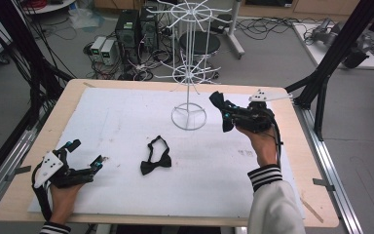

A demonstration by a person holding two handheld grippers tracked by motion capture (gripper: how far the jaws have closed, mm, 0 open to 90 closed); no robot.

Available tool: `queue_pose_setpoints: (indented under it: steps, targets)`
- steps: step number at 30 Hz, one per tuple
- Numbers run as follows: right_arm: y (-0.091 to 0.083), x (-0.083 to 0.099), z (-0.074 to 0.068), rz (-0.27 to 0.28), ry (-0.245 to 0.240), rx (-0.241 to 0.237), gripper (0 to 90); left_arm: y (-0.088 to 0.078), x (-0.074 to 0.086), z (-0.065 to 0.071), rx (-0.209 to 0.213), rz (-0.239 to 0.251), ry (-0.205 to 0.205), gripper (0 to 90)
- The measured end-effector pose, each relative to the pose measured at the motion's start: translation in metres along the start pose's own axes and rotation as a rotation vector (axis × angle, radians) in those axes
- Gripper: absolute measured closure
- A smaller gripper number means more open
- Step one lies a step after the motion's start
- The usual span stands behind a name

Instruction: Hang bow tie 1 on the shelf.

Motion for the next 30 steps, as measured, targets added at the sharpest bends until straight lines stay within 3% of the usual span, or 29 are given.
queue_pose_setpoints:
  steps: [11, 30]
  targets:
    - [-0.002, -0.022, 0.004, 0.079, 0.019, 0.012, 75.2, 0.000, 0.000, 0.000, -0.001, 0.000, 0.003, 1.7]
    - [0.012, -0.054, 0.017, 0.126, 0.035, 0.056, 75.1, -0.001, 0.000, 0.000, 0.001, 0.007, -0.002, 1.7]
Point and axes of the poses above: each handheld gripper's, and its own axes: y roughly forward along the jaws, x roughly out of its underside, z roughly to its right, the point moved 7 cm from there along y, roughly forward along the jaws
